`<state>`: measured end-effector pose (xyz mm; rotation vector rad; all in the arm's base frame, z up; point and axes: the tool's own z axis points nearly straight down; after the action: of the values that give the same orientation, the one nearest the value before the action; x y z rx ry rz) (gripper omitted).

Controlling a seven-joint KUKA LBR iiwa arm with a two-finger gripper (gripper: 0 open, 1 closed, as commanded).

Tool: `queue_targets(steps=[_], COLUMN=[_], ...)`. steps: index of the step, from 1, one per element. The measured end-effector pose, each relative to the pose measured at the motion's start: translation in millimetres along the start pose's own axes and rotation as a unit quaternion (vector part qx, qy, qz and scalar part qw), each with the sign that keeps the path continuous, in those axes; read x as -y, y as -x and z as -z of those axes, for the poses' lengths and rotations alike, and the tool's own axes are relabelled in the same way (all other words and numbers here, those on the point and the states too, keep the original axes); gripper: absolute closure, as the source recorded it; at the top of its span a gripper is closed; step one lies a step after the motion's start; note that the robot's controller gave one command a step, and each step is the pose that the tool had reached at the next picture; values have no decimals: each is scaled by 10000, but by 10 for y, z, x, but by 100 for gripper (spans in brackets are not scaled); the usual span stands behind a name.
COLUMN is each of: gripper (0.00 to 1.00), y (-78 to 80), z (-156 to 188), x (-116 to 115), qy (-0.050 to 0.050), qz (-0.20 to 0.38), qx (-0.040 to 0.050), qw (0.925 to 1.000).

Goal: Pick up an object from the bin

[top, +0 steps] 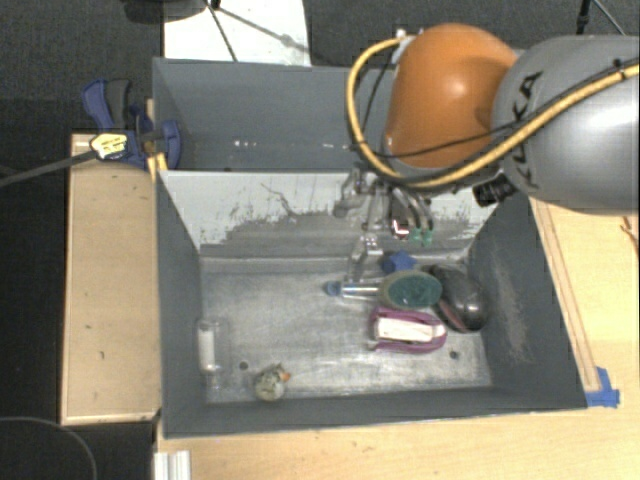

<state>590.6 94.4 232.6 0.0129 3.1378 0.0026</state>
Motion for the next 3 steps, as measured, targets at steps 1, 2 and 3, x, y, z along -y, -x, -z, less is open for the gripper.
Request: queue_targets(steps=[1,2,3], gripper=[0,100,100], y=[-195,-169,9], z=[-1387,-1337,-225], x=[609,589,542], qy=[-16,-4,-6], qz=[-745,-739,700], qx=[-46,0,32], qw=[9972,9973,9975])
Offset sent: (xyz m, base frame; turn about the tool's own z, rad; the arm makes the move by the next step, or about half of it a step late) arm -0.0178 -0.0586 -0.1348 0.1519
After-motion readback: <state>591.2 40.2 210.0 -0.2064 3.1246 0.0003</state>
